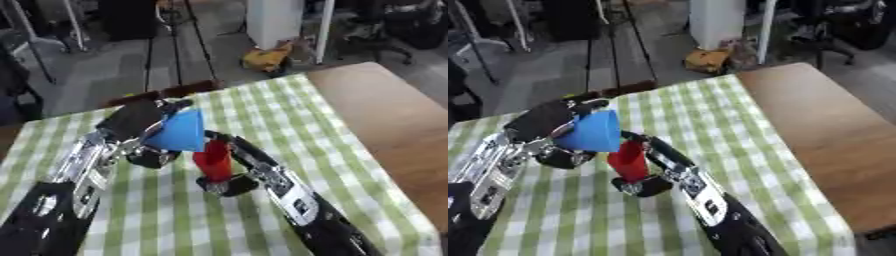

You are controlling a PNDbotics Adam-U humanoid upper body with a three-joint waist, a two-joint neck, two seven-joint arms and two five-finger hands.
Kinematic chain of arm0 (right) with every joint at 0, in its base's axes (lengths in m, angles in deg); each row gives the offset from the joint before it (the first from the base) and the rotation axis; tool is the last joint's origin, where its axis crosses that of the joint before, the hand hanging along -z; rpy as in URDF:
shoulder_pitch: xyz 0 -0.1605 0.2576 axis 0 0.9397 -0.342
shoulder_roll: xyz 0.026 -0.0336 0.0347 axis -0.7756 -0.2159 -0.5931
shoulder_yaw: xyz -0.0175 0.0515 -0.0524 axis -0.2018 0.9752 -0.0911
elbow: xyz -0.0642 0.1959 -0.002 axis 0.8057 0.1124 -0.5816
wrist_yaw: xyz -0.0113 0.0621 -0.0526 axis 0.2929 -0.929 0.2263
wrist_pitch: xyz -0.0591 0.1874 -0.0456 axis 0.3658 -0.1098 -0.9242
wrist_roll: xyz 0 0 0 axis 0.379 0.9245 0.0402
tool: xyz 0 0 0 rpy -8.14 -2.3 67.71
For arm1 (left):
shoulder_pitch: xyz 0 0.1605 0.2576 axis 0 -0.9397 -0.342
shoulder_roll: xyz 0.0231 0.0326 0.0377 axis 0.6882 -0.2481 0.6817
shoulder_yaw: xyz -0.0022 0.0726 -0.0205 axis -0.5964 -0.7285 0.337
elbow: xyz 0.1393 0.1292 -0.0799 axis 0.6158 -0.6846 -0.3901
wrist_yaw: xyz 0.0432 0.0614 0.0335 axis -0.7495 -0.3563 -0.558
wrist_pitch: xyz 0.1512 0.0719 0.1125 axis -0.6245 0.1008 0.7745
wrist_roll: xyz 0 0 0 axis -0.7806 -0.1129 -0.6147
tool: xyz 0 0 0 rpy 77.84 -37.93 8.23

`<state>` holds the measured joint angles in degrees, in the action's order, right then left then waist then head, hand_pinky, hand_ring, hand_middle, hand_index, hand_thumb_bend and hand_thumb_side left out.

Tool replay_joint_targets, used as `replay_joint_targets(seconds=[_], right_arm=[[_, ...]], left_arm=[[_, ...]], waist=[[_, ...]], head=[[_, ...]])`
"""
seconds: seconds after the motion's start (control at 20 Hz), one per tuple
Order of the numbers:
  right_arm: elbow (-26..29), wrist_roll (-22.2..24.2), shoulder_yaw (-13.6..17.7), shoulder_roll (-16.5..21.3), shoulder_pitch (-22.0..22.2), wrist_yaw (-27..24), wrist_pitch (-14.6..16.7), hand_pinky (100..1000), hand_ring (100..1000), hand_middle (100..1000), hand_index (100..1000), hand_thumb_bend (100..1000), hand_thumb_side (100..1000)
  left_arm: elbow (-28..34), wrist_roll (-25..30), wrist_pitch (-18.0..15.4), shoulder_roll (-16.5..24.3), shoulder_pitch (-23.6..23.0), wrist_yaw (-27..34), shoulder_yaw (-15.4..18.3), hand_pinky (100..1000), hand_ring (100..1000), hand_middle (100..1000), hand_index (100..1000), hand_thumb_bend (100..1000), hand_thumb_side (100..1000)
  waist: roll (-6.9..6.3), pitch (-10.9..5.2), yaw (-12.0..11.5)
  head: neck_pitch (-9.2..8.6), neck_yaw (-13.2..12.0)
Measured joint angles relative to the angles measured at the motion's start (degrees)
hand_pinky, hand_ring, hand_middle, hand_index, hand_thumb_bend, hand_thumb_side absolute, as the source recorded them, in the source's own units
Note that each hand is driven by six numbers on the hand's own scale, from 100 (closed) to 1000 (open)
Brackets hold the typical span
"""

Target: Pour the contents of one cup into another cup.

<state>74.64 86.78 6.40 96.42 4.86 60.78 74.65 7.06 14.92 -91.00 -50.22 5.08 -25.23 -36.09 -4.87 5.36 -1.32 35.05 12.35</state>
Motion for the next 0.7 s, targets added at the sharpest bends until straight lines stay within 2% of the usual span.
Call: replay_joint_targets(seconds=[0.7], right_arm=[[0.0,0.0,-0.1,0.0,0.0,-0.2,-0.3,729,267,460,978,100,116]], left_arm=[[-0.3,0.1,-0.6,0.0,1.4,-5.8,-0.5,575,439,396,746,459,100]], waist=[[-0.36,-0.06,0.3]], head=[[-0.14,-0.4]])
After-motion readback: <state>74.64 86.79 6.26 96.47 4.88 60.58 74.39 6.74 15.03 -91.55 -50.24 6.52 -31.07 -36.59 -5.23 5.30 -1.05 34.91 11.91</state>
